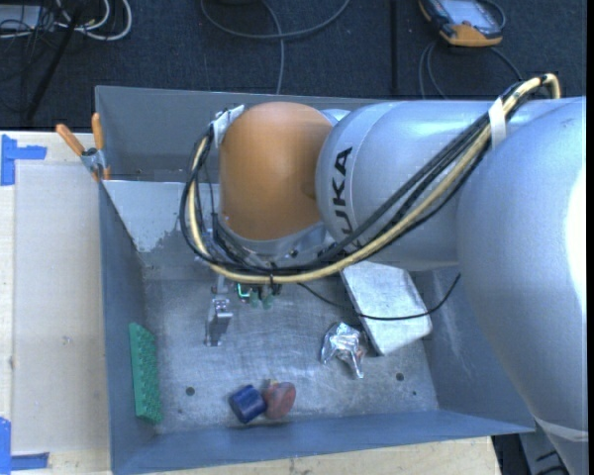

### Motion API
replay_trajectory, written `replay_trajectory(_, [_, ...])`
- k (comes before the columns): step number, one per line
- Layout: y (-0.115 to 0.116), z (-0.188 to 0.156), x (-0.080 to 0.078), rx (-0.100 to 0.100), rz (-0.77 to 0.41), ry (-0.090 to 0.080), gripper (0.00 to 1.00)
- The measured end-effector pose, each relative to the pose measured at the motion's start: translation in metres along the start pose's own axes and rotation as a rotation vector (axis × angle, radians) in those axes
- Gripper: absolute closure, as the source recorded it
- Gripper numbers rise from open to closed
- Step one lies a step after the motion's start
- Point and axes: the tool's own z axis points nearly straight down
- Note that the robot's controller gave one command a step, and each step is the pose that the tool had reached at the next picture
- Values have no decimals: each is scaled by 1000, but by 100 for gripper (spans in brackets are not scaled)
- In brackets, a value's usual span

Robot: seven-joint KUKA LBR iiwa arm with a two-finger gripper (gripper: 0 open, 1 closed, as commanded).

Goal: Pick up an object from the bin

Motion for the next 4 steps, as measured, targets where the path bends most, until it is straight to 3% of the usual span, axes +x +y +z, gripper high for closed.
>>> replay_trajectory(1, [34, 95, 67, 1, -237, 0, 0])
replay_trajectory(2, [-57, 96, 65, -2, -411, -18, 0])
replay_trajectory(3, [-104, 95, 87, -1, -503, -22, 0])
replay_trajectory(4, [-144, 95, 92, 2, -641, -36, 0])
